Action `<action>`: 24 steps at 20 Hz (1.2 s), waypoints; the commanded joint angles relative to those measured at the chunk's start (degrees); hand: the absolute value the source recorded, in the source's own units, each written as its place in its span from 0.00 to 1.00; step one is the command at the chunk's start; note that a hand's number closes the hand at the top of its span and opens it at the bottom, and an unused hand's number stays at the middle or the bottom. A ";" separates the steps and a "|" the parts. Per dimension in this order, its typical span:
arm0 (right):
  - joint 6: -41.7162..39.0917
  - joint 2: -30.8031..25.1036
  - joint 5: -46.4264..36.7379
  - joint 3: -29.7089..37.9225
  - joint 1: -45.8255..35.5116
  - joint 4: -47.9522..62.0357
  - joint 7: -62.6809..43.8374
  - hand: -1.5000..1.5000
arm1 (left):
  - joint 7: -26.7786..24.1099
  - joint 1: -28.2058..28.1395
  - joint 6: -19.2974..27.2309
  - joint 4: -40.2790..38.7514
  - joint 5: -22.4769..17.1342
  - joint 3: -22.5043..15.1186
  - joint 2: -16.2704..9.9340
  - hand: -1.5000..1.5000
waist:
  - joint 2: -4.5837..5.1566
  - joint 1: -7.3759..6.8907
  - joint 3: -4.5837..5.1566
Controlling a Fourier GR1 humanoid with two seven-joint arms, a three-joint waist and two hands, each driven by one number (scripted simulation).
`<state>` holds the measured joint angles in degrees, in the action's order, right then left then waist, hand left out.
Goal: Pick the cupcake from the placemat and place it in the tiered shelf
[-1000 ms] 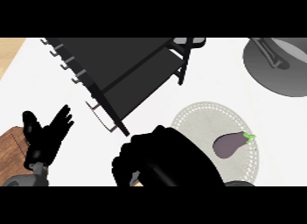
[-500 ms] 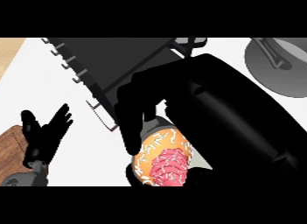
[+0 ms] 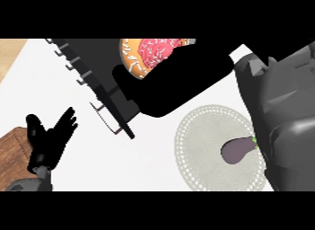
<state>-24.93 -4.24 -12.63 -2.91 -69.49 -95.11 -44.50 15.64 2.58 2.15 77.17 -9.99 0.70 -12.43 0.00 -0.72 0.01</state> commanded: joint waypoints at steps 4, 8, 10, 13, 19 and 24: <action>0.81 -0.91 -2.63 2.19 -8.12 18.72 11.00 1.00 | 0.99 3.27 1.19 -2.23 1.69 -0.11 0.84 0.50 | 0.27 -0.21 0.06; 0.26 -2.22 -4.93 1.73 -11.66 27.24 18.05 1.00 | 1.22 1.21 0.96 1.00 1.35 -0.13 0.98 0.50 | 0.23 -0.66 0.04; -0.73 -3.03 -6.11 0.47 -9.63 27.95 21.36 1.00 | -2.71 0.00 -0.55 -3.07 1.15 0.55 1.43 0.50 | 0.22 -0.23 0.05; 2.21 -3.13 -9.63 -0.45 -9.09 34.32 29.18 1.00 | 0.65 1.12 -1.18 -0.75 0.22 1.44 -0.16 0.50 | 0.34 -0.53 0.04; 6.98 -0.94 -12.11 1.13 -13.92 44.57 33.20 1.00 | 2.39 0.70 -0.32 1.74 0.92 0.79 0.69 0.50 | 0.23 -0.64 0.02; 12.09 0.49 -16.63 -1.32 -11.68 49.22 40.12 1.00 | 0.97 -0.93 -2.02 0.45 0.26 1.63 0.42 0.50 | 0.35 -0.52 0.04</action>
<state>-15.71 -3.83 -26.68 -3.30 -82.93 -50.19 -10.71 16.31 1.88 0.19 78.05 -9.64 2.09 -12.37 0.24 -1.33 0.04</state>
